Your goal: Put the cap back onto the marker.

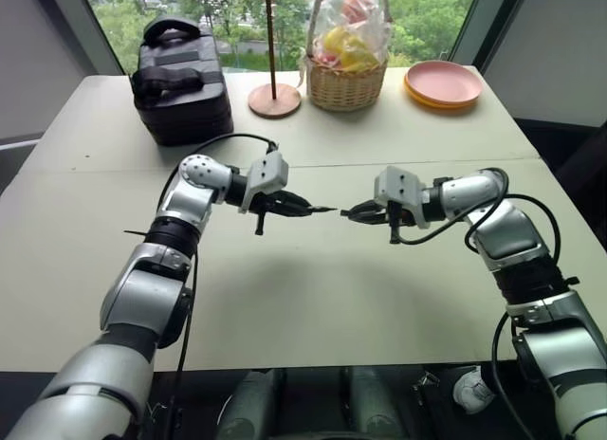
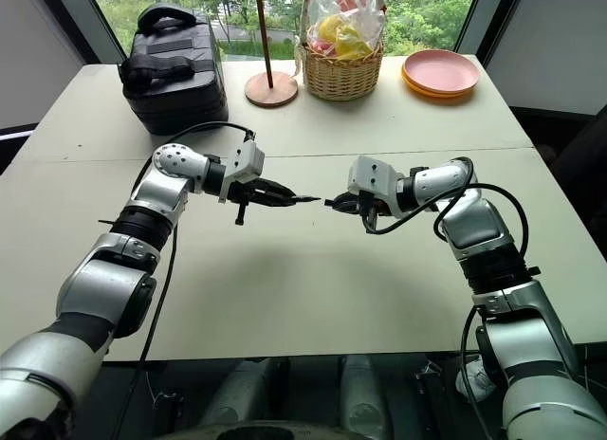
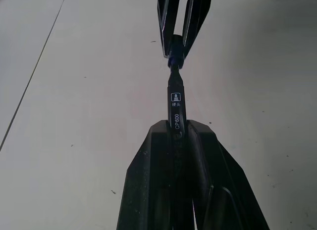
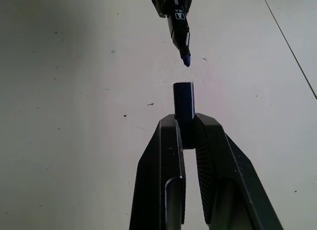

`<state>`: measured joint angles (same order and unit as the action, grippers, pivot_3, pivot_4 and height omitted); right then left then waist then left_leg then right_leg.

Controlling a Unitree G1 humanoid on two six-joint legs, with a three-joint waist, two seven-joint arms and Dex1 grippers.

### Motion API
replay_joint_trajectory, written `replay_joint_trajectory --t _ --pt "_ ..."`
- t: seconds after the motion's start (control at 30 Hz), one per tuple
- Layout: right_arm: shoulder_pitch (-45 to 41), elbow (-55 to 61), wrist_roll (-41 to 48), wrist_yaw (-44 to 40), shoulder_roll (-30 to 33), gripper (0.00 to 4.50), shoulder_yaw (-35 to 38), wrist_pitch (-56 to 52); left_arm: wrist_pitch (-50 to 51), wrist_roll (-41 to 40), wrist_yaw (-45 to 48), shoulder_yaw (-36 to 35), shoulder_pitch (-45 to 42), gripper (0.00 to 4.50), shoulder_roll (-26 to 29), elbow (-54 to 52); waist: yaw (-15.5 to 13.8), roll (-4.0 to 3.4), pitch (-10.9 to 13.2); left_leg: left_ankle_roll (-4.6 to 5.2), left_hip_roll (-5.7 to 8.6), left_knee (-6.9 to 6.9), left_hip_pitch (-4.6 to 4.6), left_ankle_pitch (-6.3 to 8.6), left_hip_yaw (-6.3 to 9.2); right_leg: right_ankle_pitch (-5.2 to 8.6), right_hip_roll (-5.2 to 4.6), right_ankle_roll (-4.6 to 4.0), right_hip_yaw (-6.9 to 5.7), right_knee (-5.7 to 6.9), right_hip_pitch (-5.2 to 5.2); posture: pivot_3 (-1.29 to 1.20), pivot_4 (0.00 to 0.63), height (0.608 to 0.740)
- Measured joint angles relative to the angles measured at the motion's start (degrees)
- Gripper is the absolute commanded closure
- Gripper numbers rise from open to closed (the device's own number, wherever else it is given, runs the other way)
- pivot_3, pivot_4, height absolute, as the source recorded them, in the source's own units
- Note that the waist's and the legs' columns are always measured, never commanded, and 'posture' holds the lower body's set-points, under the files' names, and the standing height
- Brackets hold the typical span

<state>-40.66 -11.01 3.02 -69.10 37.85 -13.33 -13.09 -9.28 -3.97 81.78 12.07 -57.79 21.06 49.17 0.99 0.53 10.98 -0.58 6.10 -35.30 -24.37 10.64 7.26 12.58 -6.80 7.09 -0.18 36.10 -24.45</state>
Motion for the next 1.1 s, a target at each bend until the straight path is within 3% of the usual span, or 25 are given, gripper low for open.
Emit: replay_joint_trajectory --t 1.1 --pt "-0.1 2.0 0.0 -0.4 0.0 4.47 0.0 -0.9 -1.3 1.0 -0.3 0.1 0.3 4.50 -0.7 1.8 0.0 0.00 0.0 0.00 0.00 0.00 0.00 0.00 0.00 0.00 0.00 0.00 0.00 0.01 0.00 0.00 0.150 0.740"
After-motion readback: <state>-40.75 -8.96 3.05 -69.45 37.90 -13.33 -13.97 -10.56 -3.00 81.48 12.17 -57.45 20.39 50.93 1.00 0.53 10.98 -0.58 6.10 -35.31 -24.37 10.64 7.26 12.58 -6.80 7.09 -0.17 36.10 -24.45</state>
